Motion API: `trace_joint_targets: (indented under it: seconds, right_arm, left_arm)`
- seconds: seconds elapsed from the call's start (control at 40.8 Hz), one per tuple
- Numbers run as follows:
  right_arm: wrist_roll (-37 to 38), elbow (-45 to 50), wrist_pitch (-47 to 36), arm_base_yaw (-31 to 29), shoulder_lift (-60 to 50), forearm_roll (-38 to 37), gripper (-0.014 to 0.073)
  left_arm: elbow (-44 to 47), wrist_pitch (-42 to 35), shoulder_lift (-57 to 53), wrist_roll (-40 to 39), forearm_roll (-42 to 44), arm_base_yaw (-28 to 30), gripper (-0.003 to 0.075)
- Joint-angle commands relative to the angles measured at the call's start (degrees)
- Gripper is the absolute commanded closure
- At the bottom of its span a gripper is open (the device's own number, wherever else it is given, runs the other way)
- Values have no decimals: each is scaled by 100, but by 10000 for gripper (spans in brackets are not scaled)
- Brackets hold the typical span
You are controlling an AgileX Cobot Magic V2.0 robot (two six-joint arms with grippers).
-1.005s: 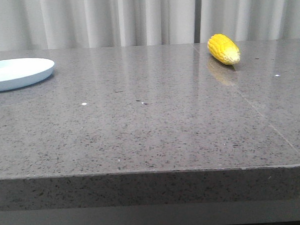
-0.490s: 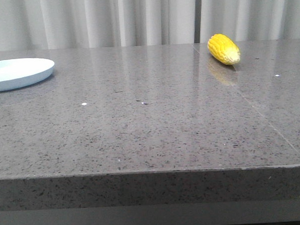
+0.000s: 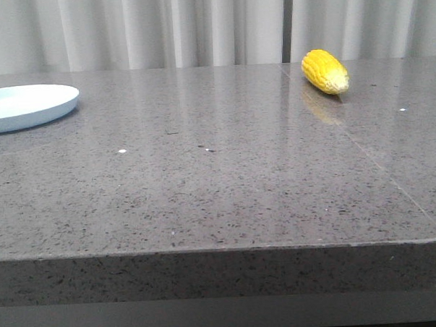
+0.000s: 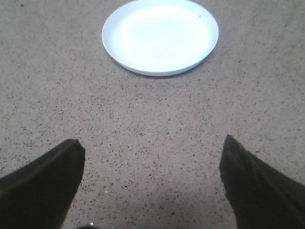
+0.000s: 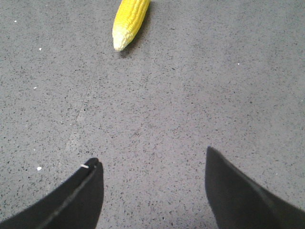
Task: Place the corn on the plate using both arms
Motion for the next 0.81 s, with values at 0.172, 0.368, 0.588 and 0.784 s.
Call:
trace_joint_targets:
  seconds: [0.172, 0.368, 0.588, 0.784]
  right_arm:
    - [-54, -196, -389, -39, 68, -48, 104]
    - [-54, -196, -389, -39, 68, -48, 104]
    - [-54, -196, -389, -39, 68, -48, 104]
    - [-54, -196, -389, -39, 68, -48, 104]
  left_arm:
    - [-845, -301, 1406, 0, 419, -52, 156]
    - [-1505, -265, 2380, 0, 877, -30, 155]
    - [-2510, 66, 3496, 157, 87, 731, 155]
    - [-3253, 267, 4370, 1276, -1475, 1333, 156]
